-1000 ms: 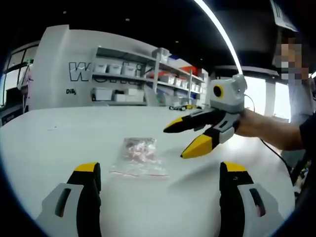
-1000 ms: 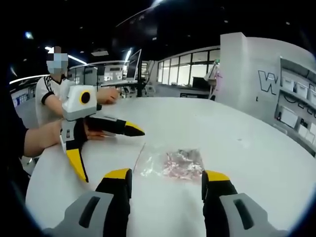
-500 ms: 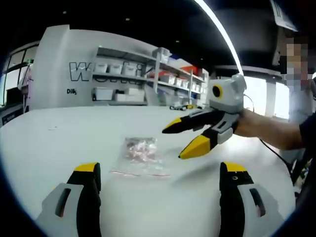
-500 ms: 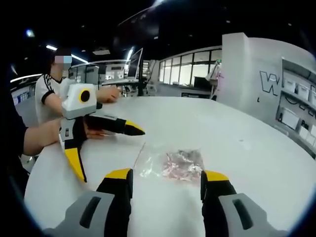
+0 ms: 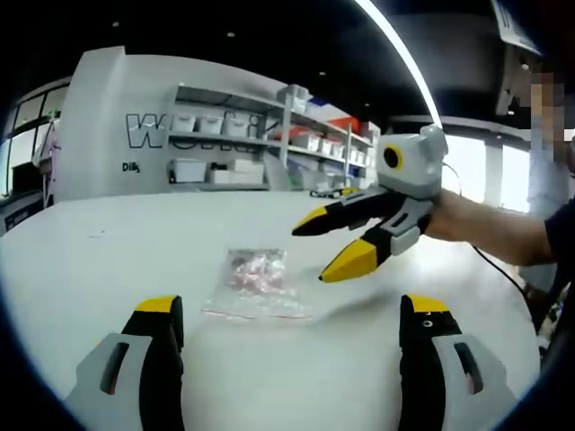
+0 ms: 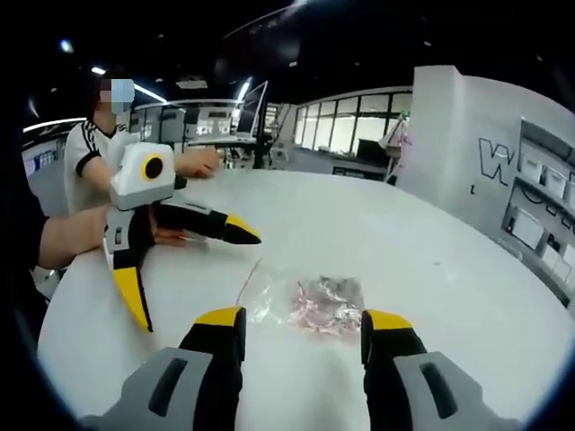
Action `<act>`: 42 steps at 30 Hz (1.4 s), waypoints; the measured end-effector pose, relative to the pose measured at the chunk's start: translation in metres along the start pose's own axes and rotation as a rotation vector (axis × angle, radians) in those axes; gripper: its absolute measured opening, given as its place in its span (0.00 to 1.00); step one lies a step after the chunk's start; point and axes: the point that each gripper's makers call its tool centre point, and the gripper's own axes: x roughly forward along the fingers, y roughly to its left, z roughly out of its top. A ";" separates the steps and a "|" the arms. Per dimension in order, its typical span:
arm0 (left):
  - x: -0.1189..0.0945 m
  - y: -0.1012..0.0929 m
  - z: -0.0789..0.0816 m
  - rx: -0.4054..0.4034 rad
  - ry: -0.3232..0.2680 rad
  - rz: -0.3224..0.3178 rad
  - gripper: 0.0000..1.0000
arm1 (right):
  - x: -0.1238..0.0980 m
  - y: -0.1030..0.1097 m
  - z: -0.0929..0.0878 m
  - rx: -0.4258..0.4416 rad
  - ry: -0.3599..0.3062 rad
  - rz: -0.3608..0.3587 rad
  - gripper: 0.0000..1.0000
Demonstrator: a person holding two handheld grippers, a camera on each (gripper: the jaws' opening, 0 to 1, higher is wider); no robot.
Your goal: Open the resealable bag by pulling the two sides of the seal apart until the entire bag opening is separated and visibly accessible.
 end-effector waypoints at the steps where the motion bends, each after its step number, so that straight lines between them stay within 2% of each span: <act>1: 0.000 0.000 0.000 -0.001 0.000 -0.001 0.99 | 0.001 -0.001 0.000 -0.002 0.001 0.001 0.49; 20: 0.000 -0.003 -0.001 0.005 0.004 -0.001 0.99 | 0.012 -0.008 -0.004 -0.081 0.057 0.023 0.44; 27: 0.000 -0.003 -0.001 0.003 0.003 -0.001 0.99 | 0.014 -0.008 0.000 -0.127 0.063 0.037 0.42; 42: 0.000 -0.004 -0.001 0.000 0.001 -0.002 0.99 | 0.019 -0.007 -0.001 -0.142 0.075 0.043 0.41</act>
